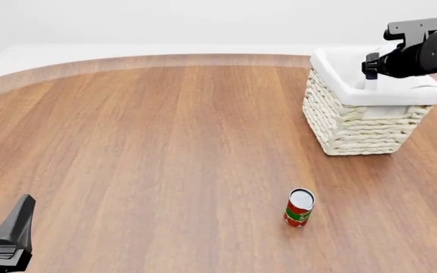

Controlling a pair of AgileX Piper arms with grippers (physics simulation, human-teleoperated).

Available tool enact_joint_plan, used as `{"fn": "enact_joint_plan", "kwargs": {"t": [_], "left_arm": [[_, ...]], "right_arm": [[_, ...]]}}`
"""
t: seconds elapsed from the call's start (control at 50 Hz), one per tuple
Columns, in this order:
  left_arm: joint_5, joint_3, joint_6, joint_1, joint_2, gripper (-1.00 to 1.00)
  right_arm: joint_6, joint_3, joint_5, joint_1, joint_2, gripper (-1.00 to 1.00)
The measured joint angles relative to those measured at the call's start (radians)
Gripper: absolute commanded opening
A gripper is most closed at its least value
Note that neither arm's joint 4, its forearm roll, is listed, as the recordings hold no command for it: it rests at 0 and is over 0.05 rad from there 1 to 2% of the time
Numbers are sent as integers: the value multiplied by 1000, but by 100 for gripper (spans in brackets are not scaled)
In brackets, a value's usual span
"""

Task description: Pick up the alphabet soup and the cream cheese box, and put them in the basket.

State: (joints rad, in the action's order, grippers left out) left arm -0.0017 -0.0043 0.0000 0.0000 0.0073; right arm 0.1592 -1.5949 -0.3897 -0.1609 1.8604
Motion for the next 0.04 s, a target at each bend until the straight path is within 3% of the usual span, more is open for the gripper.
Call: {"fn": "enact_joint_plan", "kwargs": {"t": [0.04], "left_arm": [[0, 0, 0, 0, 0, 100]], "right_arm": [[-2, 6, 9, 2, -6, 100]]}}
